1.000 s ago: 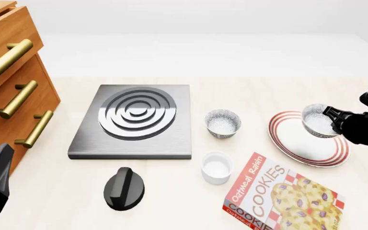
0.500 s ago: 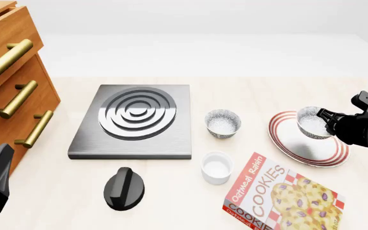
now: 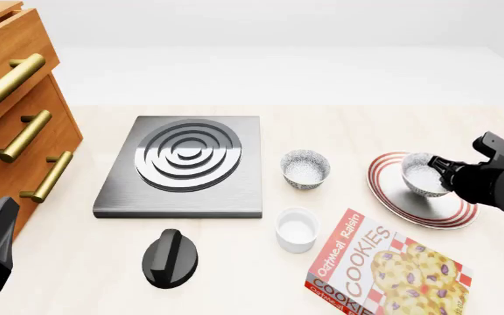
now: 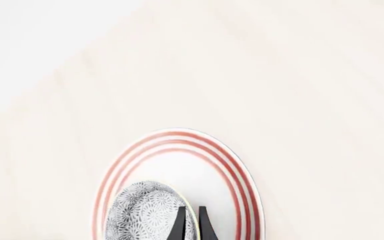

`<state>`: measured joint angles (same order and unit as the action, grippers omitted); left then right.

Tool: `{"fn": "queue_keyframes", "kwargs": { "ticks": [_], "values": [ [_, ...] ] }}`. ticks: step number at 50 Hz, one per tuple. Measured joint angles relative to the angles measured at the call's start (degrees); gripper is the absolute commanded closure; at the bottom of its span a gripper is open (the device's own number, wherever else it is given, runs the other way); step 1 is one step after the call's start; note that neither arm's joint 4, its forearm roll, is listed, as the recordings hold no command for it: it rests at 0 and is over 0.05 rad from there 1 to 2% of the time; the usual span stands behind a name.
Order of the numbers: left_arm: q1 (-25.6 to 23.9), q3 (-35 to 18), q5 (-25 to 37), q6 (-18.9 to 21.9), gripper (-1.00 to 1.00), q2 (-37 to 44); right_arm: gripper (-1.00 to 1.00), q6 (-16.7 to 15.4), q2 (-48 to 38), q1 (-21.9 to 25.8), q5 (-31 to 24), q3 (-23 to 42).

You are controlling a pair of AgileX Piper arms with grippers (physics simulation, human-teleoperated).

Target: Pick the akita bowl next to the plate and place it on the plate.

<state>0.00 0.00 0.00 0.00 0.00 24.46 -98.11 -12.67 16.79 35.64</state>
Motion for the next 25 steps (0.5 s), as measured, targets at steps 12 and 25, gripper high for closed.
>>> {"fn": "queue_keyframes", "kwargs": {
  "ticks": [12,25],
  "values": [
    [0.00,0.00,0.00,0.00,-1.00,0.00,1.00,-0.56,-1.17,-0.08,0.40,0.38],
    [0.00,0.00,0.00,0.00,-1.00,0.00,1.00,-0.94,-2.32,-0.18,0.38,1.28]
  ]
}}
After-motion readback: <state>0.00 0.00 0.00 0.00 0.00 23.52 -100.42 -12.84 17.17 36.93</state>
